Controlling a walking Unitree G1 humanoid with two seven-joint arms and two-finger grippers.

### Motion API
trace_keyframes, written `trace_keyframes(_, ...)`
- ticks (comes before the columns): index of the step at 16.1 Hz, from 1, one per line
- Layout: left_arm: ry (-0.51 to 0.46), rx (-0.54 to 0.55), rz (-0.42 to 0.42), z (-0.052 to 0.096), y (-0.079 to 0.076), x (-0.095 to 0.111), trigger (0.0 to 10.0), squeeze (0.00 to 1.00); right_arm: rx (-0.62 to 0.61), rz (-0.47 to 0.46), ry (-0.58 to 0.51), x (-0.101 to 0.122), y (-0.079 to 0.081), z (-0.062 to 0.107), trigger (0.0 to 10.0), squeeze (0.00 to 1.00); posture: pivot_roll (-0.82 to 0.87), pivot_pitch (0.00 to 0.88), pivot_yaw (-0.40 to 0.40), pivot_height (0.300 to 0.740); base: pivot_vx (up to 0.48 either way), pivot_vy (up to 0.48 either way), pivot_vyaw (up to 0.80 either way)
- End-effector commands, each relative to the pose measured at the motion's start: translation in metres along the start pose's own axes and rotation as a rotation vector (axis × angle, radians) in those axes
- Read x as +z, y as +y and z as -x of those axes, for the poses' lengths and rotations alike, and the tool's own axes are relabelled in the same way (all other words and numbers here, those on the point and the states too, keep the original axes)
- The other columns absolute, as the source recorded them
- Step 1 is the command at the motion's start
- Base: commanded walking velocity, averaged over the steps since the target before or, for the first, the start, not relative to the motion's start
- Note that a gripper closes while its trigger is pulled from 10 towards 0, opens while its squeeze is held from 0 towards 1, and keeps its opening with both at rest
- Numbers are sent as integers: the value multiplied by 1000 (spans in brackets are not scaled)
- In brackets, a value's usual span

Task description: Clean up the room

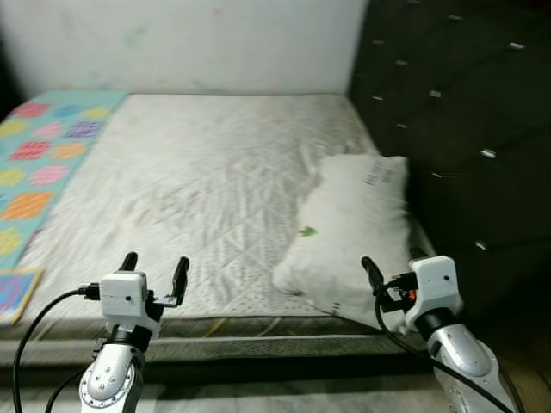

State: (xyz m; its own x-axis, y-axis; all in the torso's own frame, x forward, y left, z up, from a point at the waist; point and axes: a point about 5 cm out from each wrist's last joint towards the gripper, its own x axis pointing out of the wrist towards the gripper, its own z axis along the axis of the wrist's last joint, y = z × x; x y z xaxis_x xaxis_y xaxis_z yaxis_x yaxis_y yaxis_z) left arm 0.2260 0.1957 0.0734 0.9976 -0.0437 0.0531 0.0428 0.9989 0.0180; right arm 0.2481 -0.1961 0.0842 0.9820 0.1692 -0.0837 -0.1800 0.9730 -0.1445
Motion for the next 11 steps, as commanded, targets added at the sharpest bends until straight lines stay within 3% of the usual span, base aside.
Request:
trace_keyframes(1, -20, -20, 4, -3, -2, 5, 10000, 0, -7, 11, -2, 2, -3, 0, 10000, 0, 35, 0, 6, 740, 311, 0, 0)
trace_keyframes(11, -24, -48, 17, -5, -5, 6, 10000, 0, -1, 17, -6, 2, 4, -9, 10000, 0, 49, 0, 8, 740, 363, 0, 0)
